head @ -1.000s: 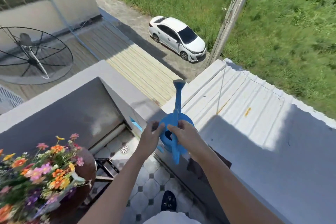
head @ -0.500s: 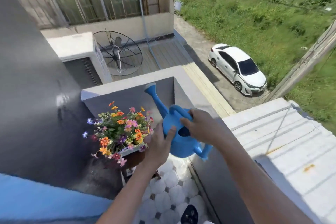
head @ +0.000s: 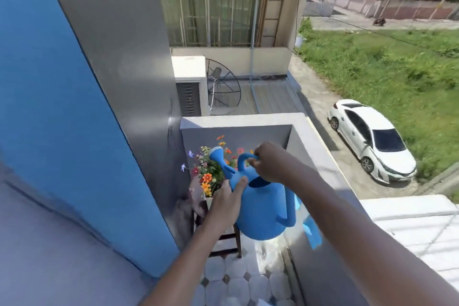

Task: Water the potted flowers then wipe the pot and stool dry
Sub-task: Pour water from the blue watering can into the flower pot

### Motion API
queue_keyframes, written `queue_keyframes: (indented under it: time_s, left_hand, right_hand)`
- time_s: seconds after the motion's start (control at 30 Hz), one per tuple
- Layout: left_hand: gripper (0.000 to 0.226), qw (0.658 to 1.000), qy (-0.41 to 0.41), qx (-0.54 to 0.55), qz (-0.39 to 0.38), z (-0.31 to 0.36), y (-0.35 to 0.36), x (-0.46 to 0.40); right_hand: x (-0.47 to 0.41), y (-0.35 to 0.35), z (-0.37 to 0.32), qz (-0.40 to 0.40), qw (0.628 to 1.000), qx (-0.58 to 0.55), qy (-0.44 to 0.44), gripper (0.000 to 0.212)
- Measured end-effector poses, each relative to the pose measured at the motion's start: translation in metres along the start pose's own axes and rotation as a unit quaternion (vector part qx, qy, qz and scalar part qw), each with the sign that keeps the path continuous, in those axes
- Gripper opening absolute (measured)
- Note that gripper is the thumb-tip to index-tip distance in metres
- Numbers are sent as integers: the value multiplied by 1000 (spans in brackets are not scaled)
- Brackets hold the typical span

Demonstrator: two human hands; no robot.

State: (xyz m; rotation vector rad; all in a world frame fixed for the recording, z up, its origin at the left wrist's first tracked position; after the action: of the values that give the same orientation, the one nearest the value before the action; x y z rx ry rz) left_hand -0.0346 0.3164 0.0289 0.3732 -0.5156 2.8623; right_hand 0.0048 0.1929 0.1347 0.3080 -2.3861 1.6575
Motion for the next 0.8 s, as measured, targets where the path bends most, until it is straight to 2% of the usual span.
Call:
queue_keyframes:
  time_s: [0.07,0.17,0.37,0.5,0.6,0.8]
  left_hand:
    - [57,1000,-8,3,-18,0,-7,5]
    - [48,1000,0,-12,-21,3,-18,7]
    - [72,999,1,-17,-36,1,-29,0]
    - [64,999,13,-20,-45,8,-28,-1]
    - [58,997,19,-31,-68,15,-21,-2]
    - [75,995,10,-31,-94,23,8,-4]
  right_hand:
    - [-6,0,-11,-22,1000,8,0,30]
    - [-12,-3,-24,-37,999,11,3,37]
    - [-14,-7,-38,-47,999,13,18,14]
    - [-11,-12,-33,-44,998,20,30,18]
    - [-7,-15,-21,-49,998,20,44,12]
    - [2,-26,7,-31,997,19,71,15]
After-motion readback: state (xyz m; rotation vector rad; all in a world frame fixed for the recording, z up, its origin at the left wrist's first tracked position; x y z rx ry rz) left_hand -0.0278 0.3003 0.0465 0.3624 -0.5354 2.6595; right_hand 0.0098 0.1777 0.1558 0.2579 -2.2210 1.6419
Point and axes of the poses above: each hand's wrist, its own x-axis away from the middle knuckle, its own y-axis out of the palm, z = x × y, the point moved 6 cm from there along -x, towards the middle knuckle, and after that the axes turned 5 degrees about -z, right-handed, at the moved point
